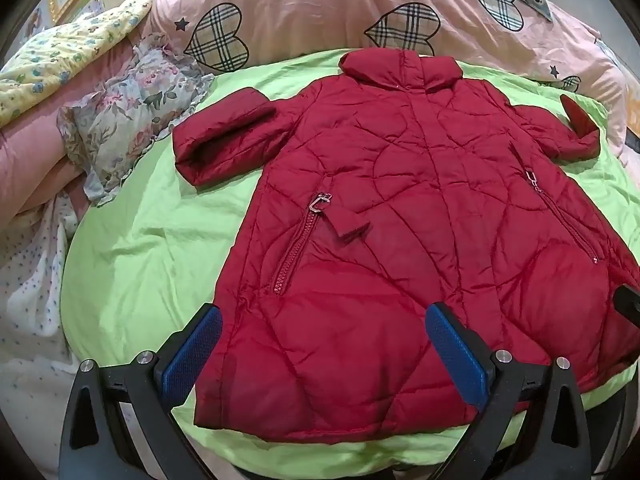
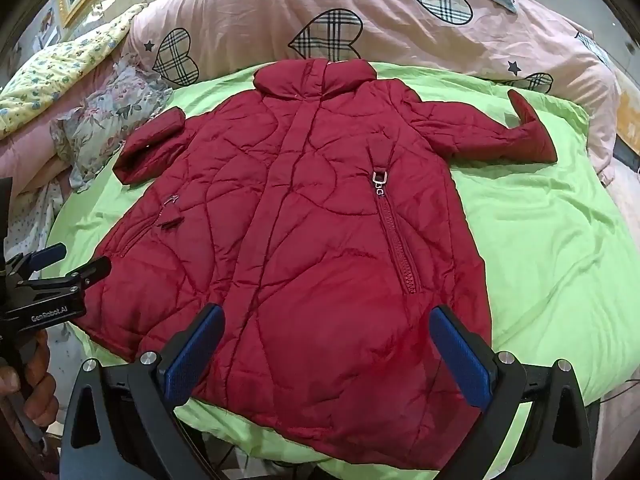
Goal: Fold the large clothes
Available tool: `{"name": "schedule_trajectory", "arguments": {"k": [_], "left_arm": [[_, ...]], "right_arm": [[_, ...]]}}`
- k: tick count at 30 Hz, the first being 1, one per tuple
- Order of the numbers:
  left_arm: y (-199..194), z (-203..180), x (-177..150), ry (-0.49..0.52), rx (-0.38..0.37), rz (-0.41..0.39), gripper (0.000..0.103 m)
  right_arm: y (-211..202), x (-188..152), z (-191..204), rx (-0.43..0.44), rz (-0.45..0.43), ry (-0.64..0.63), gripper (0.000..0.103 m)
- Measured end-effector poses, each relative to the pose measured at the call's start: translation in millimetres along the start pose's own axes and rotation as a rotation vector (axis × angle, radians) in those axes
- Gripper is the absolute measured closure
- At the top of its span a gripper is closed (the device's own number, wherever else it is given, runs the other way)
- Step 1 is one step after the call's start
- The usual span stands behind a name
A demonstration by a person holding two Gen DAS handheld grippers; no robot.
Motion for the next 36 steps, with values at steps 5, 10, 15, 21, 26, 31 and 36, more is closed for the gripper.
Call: {"name": "schedule_trajectory", "arguments": {"k": [5, 10, 15, 21, 26, 31, 36], "left_arm": [[-2.5, -1.4, -1.0, 0.004, 0.003, -0.007, 0.001], [-5.7, -0.1, -3.8, 0.018, 0.006, -0.005, 0.001], [-6.8, -0.2, -1.4, 0.038, 0.033, -0.022, 0.001], [-8.6, -2.2, 0.4, 0.051, 0.041, -0.05, 0.001], [-9.3, -2.8, 1.3, 0.053, 0.042, -0.074, 0.001], [-6.3, -4.5, 0.7, 0.045, 0.028, -0.031, 0.001], [-4.3, -5.3, 0.9, 0.051, 0.025, -0.017, 0.001]], "right_arm": [[-1.5, 1.4, 1.1, 0.006, 0.003, -0.002, 0.001], [-3.2, 1.5, 2.4, 0.017, -0.014, 0.01, 0.001], [-1.9, 1.7, 1.2, 0.026, -0.025, 0.025, 0.001], [-4.0, 4.1, -0.3, 0.041, -0.045, 0.042, 0.001], [-4.0, 4.5, -1.4, 0.037, -0.038, 0.038, 0.001], [-5.6, 5.9, -2.1, 0.044, -0.046, 0.041, 0.001], [-4.4, 7.2, -3.4, 0.035, -0.036, 0.036, 0.001]]}}
Point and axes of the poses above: each gripper's, at about its wrist camera, not at the fingertips, and y roughly the way its jaws point, z to its left, x to its top, the point moved 5 cm from there along y, roughly the way its jaws point, and after that the axes turned 14 degrees about -x, right-handed, at the moved point
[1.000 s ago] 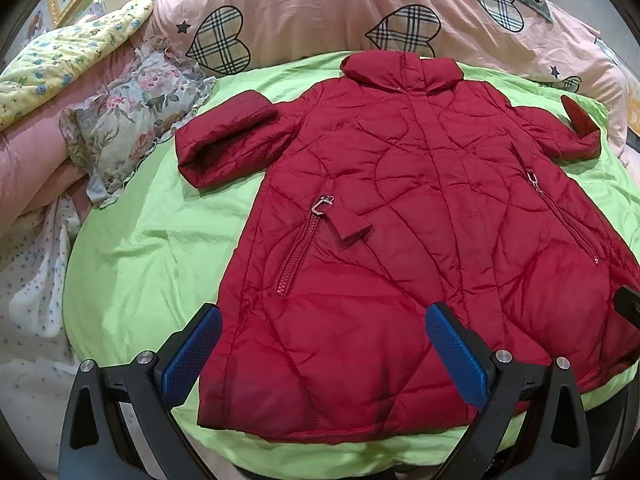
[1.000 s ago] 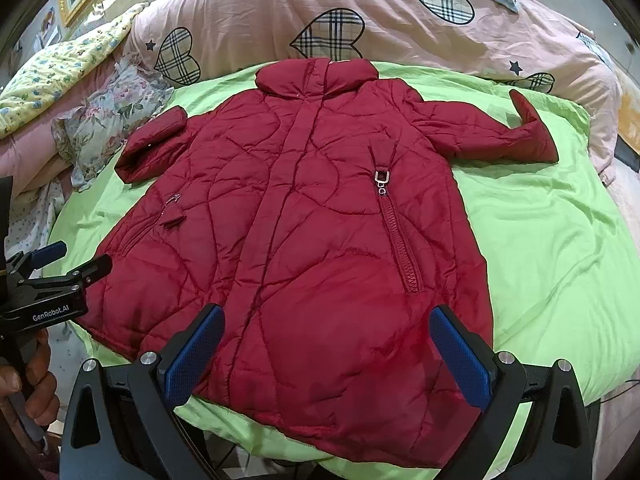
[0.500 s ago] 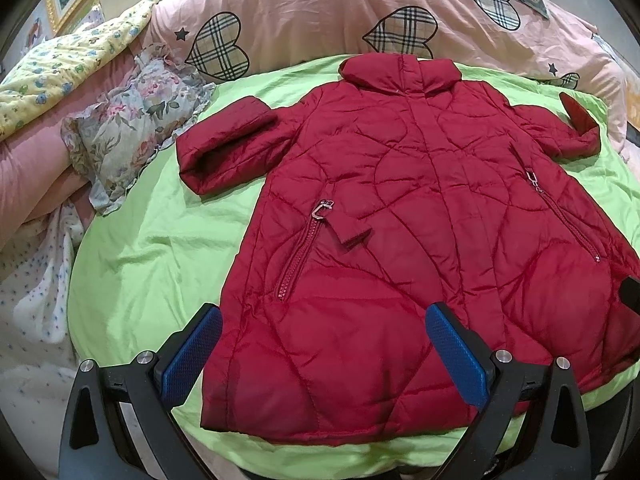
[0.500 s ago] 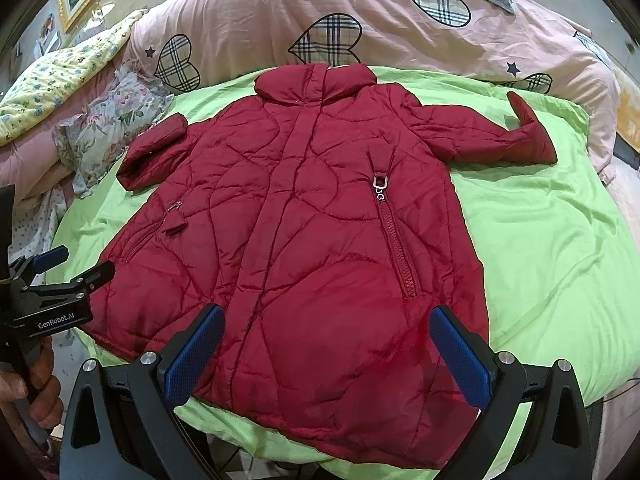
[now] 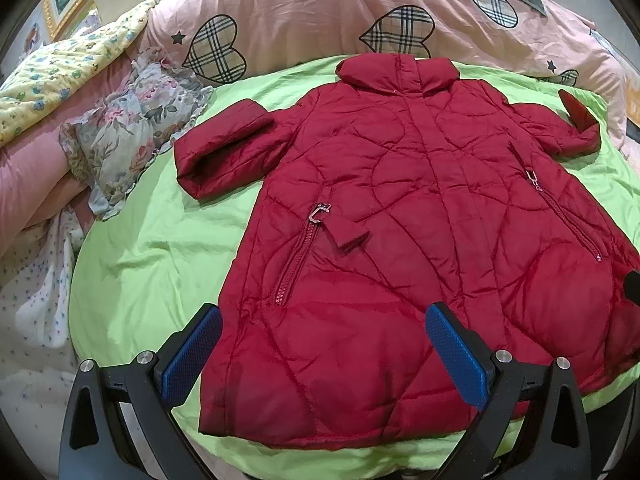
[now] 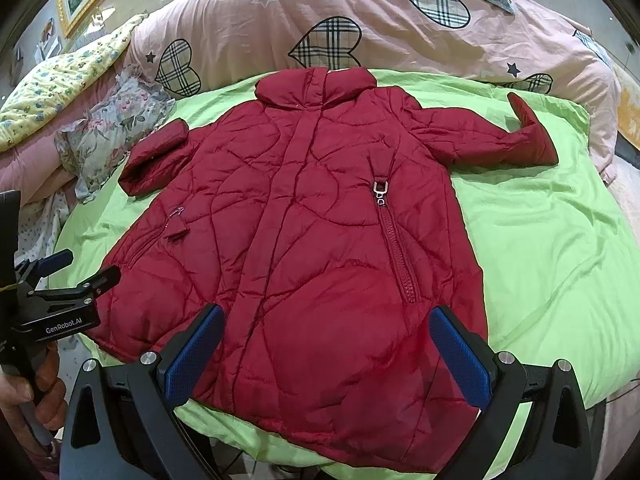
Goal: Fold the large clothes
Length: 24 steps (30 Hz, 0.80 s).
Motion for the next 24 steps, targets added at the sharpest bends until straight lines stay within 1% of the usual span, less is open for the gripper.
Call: {"name": "schedule_trajectory", "arguments": {"k": [17, 21, 24], "left_arm": [[11.1, -2.6, 5.0, 0.012, -0.008, 0.004, 0.001], [15.4, 0.5, 10.2, 0.007, -0.035, 0.0, 0.001], [21.0, 6.4, 17.2, -0.015, -0.078, -0.009, 0.001]], "right_arm": [[5.0, 8.7, -3.3, 0.003, -0.011, 0.006, 0.001], [8.9, 17.1, -12.9, 0.002, -0.019, 0.027, 0.001], [16.5, 26.6, -27.0, -0.009, -0.018, 0.049, 0.001]]}}
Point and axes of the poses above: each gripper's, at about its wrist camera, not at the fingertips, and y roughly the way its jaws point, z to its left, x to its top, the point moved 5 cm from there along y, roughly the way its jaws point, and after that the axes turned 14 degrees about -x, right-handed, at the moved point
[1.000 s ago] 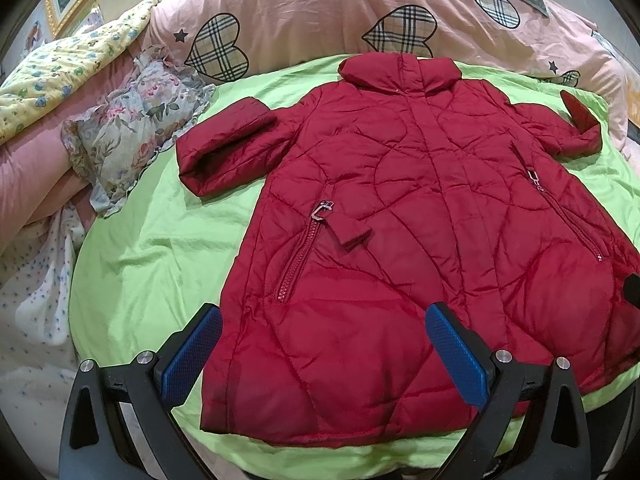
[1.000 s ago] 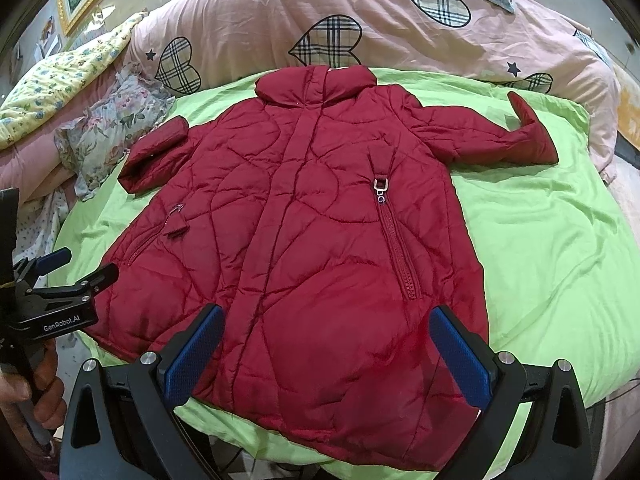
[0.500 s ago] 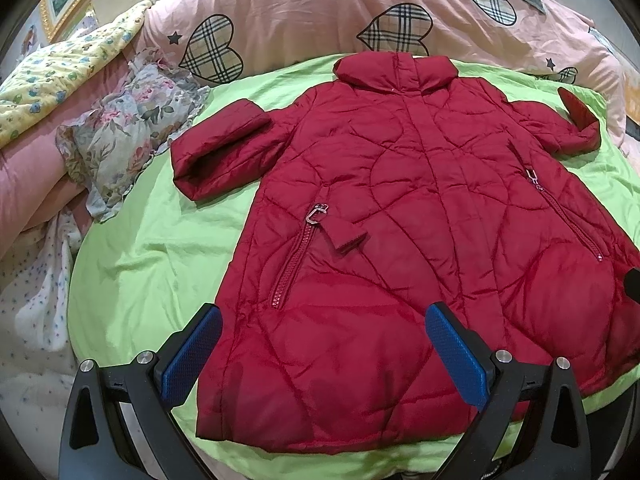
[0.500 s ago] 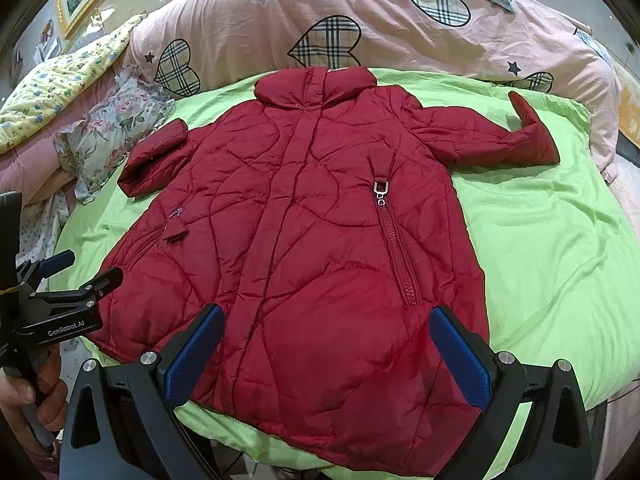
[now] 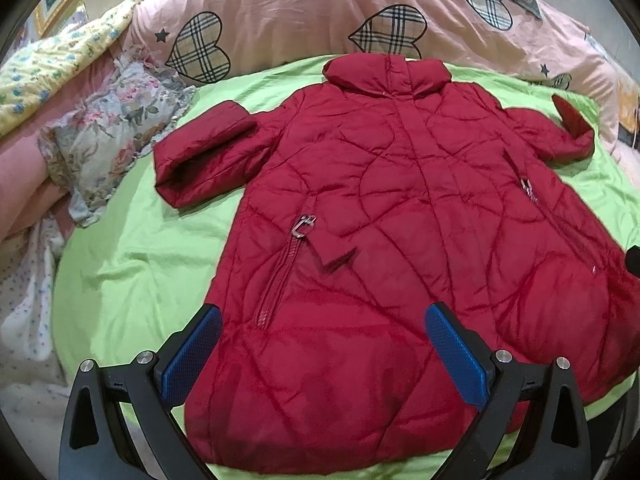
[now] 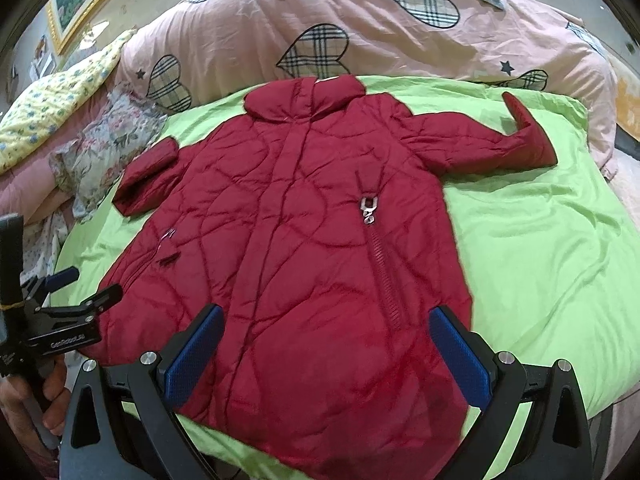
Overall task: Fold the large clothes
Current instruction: 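Grasp the coat sleeve cuff with the right gripper and lift it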
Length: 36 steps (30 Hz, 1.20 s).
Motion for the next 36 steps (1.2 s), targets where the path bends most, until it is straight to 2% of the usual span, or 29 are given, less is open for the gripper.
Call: {"name": "schedule_trajectory", "arguments": {"k": [4, 6, 9, 11, 13, 17, 23, 26, 32, 33, 35, 36], "left_arm": [[9.7, 13.3, 15.2, -0.034, -0.054, -0.01, 0.001], [15.7, 19.9, 22.6, -0.031, -0.034, -0.002, 0.001], [25.0, 28.0, 33.5, -0.008, 0.019, -0.002, 0.001], [30.8, 30.1, 41.5, 0.002, 0.031, -0.015, 0.001], [37.1, 30.3, 48.9, 0.007, 0.029, -0.03, 0.001], [41.5, 30.0, 62.6, -0.003, -0.01, -0.083, 0.001], [49.9, 36.0, 84.0, -0.037, -0.064, -0.133, 0.001], [58.5, 40.8, 90.8, -0.047, -0.065, -0.125, 0.001], [81.0, 47.2, 98.7, -0.068, -0.066, -0.085, 0.001], [84.3, 47.8, 99.8, -0.07, -0.063, -0.08, 0.001], [89.7, 49.0, 102.6, -0.076, -0.063, -0.079, 0.001], [90.8, 48.3, 102.0, -0.076, -0.064, -0.08, 0.001]], "right_arm": [[11.1, 19.7, -25.5, -0.043, -0.03, 0.025, 0.001], [17.7, 35.8, -44.6, -0.069, -0.055, 0.053, 0.001], [32.6, 55.7, -73.4, -0.093, -0.044, 0.11, 0.001], [39.1, 71.0, -96.3, -0.12, -0.051, 0.153, 0.002], [55.7, 80.7, -114.0, -0.121, -0.021, 0.211, 0.002], [89.7, 115.0, -160.5, -0.177, -0.017, 0.304, 0.003], [145.1, 164.8, -224.7, -0.289, 0.0, 0.408, 0.011], [172.8, 178.6, -244.3, -0.357, 0.027, 0.417, 0.015], [215.6, 196.9, -264.0, -0.44, 0.055, 0.387, 0.02], [222.2, 198.6, -266.3, -0.453, 0.06, 0.38, 0.021], [235.3, 197.9, -272.0, -0.461, 0.09, 0.381, 0.031], [239.9, 196.7, -274.2, -0.446, 0.102, 0.391, 0.047]]}}
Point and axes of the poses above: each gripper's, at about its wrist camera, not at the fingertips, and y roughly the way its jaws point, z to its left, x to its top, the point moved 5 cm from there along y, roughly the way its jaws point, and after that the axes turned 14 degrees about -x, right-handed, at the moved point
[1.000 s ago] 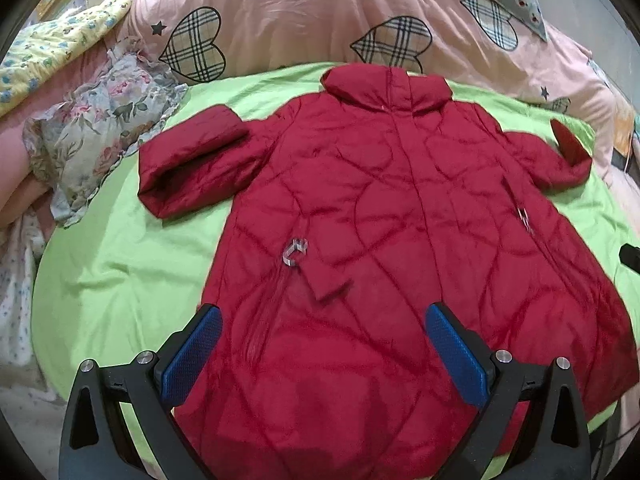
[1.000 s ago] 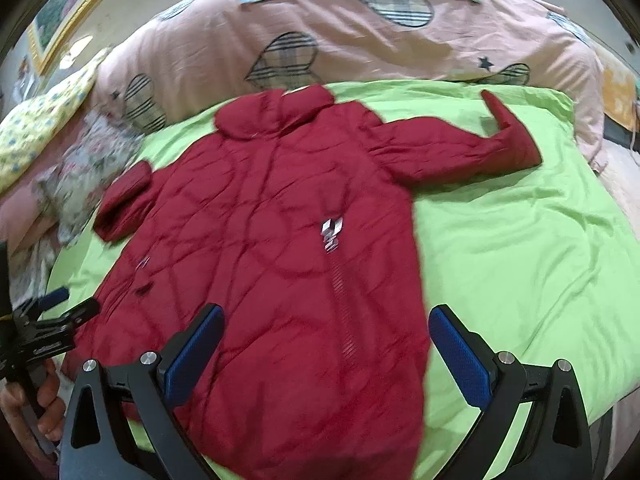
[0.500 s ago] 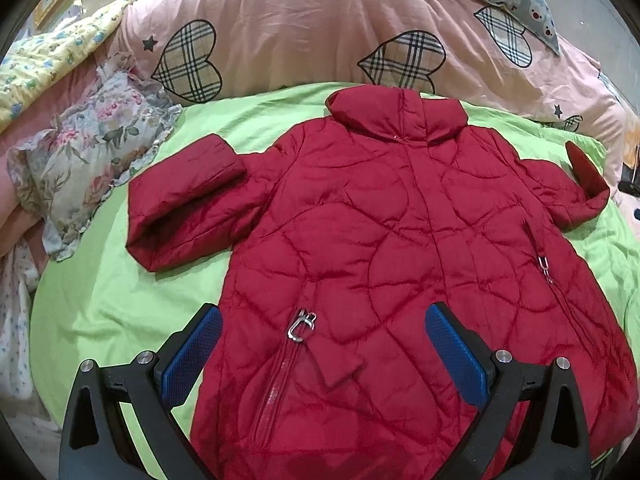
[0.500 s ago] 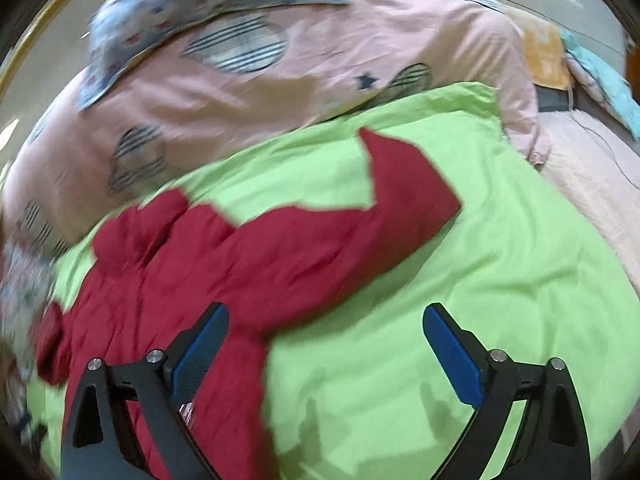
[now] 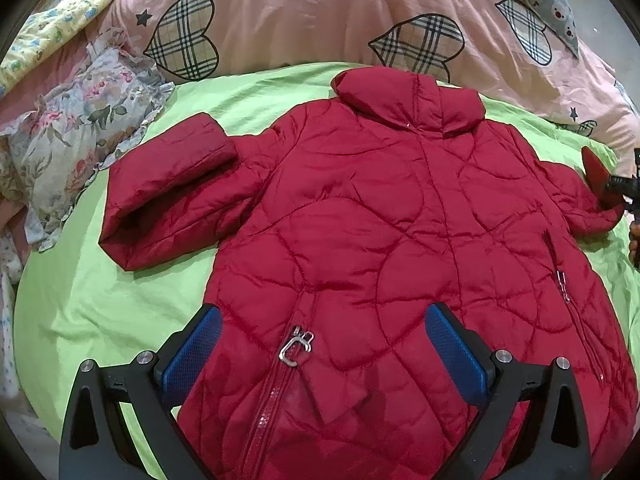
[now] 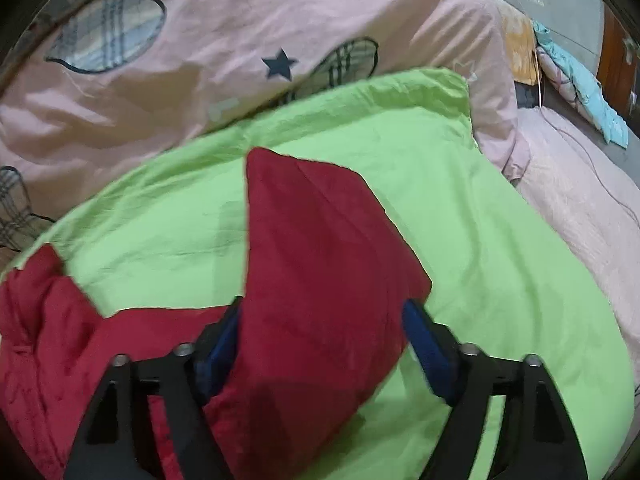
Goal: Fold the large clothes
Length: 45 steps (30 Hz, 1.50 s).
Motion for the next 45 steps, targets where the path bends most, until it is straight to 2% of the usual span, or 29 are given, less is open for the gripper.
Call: {"name": "schedule_trajectory", "arguments": {"k": [1, 3, 4, 7, 16, 21, 24, 29, 32, 37, 44, 45], "left_arm": [[1.3, 0.2, -0.1, -0.001, -0.002, -0.001, 0.001], [3.6, 1.0, -0.2, -0.006, -0.004, -0.001, 0.001], [4.8, 1.4, -0.5, -0.008, -0.007, -0.001, 0.001], [7.9, 1.8, -3.2, -0.022, -0.028, 0.006, 0.001], [13.6, 4.6, -8.6, -0.043, -0.062, 0.031, 0.001], [19.8, 11.3, -8.9, -0.07, -0.112, 0.053, 0.001], [21.4, 17.5, -9.6, -0.092, -0.161, 0.058, 0.001], [23.3, 36.0, -6.7, -0.159, -0.248, 0.056, 0.001], [28.4, 49.3, 1.2, -0.214, -0.329, 0.061, 0.001], [52.3, 67.3, 24.9, -0.299, -0.456, 0.09, 0.002], [115.0, 74.9, 71.1, -0.361, -0.592, 0.142, 0.002], [125.4, 73.5, 75.9, -0.363, -0.61, 0.155, 0.006]], "right_arm": [[2.9, -0.9, -0.7, 0.013, 0.014, 0.009, 0.061], [-1.0, -2.3, -1.2, 0.031, 0.006, 0.021, 0.078], [-6.1, -4.2, -0.4, 0.045, -0.007, 0.02, 0.082], [-27.0, -13.6, 7.2, 0.113, -0.035, 0.002, 0.086], [-115.2, -49.6, 65.9, 0.363, -0.096, -0.097, 0.087], [-163.0, -84.8, 126.9, 0.518, -0.12, -0.192, 0.087], [-183.1, -114.9, 172.8, 0.576, -0.128, -0.304, 0.087], [-192.6, -166.1, 231.7, 0.612, -0.128, -0.474, 0.087], [-187.8, -191.3, 256.2, 0.623, -0.114, -0.566, 0.087], [-203.8, -233.8, 278.1, 0.701, -0.161, -0.744, 0.085], [-214.7, -251.4, 293.4, 0.719, -0.208, -0.828, 0.081], [-213.7, -250.9, 293.3, 0.72, -0.205, -0.827, 0.081]]}}
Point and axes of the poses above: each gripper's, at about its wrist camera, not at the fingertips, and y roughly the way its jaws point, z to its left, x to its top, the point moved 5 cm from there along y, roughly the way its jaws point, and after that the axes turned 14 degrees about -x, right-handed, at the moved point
